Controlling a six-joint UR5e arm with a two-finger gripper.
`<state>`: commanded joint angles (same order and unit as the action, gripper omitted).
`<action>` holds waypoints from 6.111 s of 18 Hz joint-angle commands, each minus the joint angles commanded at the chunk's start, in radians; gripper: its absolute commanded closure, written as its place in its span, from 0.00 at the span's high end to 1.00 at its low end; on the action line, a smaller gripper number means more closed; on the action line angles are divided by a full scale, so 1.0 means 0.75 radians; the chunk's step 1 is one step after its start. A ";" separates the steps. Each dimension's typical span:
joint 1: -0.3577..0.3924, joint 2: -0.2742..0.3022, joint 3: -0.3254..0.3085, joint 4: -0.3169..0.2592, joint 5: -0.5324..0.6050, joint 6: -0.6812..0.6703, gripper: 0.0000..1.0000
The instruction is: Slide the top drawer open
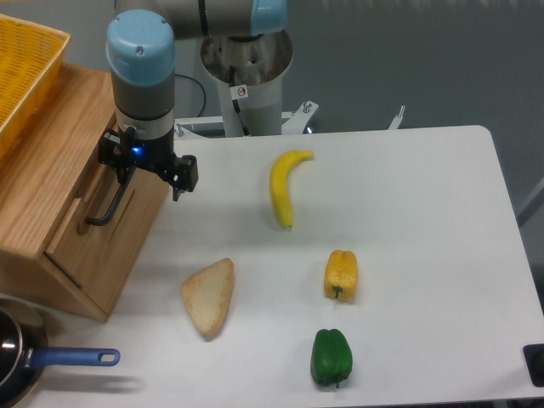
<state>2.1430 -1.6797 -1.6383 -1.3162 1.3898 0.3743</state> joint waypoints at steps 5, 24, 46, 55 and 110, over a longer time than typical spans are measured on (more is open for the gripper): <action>0.000 -0.008 0.006 -0.004 0.043 0.000 1.00; 0.119 -0.016 0.016 -0.008 0.149 0.016 1.00; 0.278 -0.102 0.139 -0.088 0.149 0.194 1.00; 0.317 -0.113 0.141 -0.088 0.158 0.217 1.00; 0.716 -0.041 0.192 -0.166 0.158 0.709 1.00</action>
<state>2.6797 -1.7103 -1.4941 -1.4404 1.5079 0.9061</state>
